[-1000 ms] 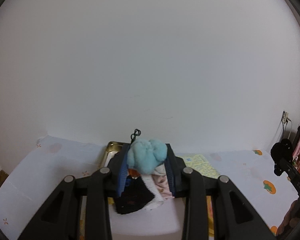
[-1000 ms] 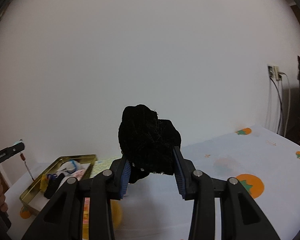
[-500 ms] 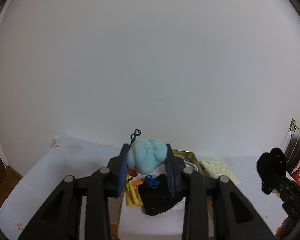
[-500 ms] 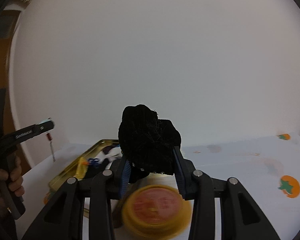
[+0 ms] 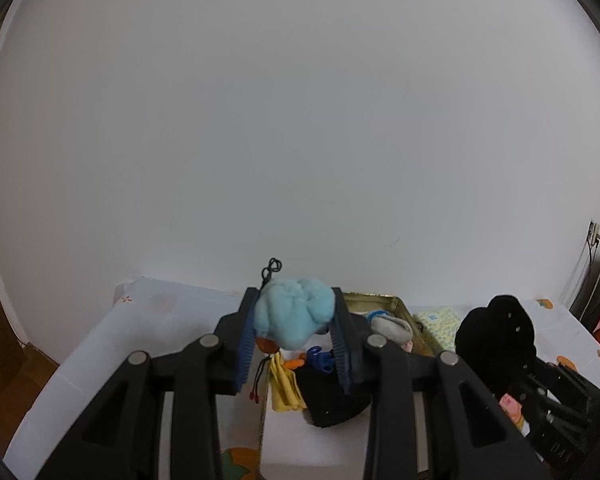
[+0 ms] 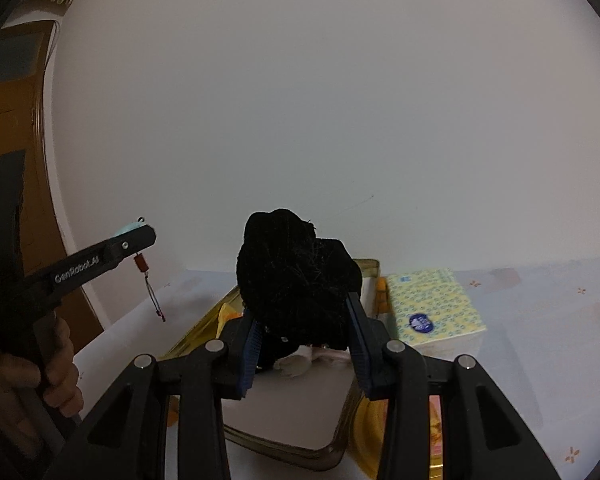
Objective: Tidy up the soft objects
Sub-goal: 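Lower both items into the tray and open both grippers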
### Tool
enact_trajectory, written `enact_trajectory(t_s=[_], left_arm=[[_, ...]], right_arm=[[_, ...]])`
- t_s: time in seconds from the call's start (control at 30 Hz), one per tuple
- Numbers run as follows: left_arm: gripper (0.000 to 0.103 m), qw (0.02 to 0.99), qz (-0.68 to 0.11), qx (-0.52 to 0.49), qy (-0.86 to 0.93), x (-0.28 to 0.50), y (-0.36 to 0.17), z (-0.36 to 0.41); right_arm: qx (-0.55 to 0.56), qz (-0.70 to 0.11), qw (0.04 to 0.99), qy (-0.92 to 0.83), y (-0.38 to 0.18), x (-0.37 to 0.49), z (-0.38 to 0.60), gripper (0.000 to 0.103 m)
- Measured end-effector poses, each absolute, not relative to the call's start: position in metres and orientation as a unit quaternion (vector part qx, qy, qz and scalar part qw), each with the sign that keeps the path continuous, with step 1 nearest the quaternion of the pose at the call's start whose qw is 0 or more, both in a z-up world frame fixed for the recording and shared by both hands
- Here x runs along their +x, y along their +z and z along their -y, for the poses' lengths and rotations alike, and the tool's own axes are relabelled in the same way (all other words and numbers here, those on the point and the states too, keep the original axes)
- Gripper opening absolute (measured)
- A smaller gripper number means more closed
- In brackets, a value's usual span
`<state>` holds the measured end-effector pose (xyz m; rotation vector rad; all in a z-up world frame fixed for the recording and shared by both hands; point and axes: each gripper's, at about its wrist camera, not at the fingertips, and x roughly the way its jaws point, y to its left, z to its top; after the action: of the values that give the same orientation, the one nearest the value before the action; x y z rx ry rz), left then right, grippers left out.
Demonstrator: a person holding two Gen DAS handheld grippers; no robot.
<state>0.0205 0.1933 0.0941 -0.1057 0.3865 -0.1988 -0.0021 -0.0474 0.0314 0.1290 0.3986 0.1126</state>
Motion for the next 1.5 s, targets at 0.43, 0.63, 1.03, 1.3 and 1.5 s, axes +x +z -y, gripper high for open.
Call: enact_trajectory(t_s=[0.43,0.63,1.03,1.3,1.5], left_arm=[[0.033,0.959,-0.247,0.033,-0.132,0.027,0.069,-0.146],[0.033,0.951,-0.27,0.065,-0.138,0.031,0.056,-0.131],[0.033,0.945,-0.288,0.067,-0.144,0.044,0.042,-0.142],[0.033,0.94,-0.295,0.07,-0.157,0.046,0.037,-0.137],[0.033,0.935,-0.305,0.084,-0.162,0.045,0.03,-0.129]], right_arm=[[0.056,-0.202,0.978,0.025,0.015,0.006,0.055,0.042],[-0.001,-0.2,0.978,0.065,0.006,0.002,0.024,0.042],[-0.072,-0.184,0.979,0.049,-0.005,0.01,-0.022,0.042],[-0.07,-0.216,0.973,0.048,-0.008,0.028,-0.015,0.042],[-0.036,-0.254,0.965,0.056,-0.015,0.042,0.0,0.042]])
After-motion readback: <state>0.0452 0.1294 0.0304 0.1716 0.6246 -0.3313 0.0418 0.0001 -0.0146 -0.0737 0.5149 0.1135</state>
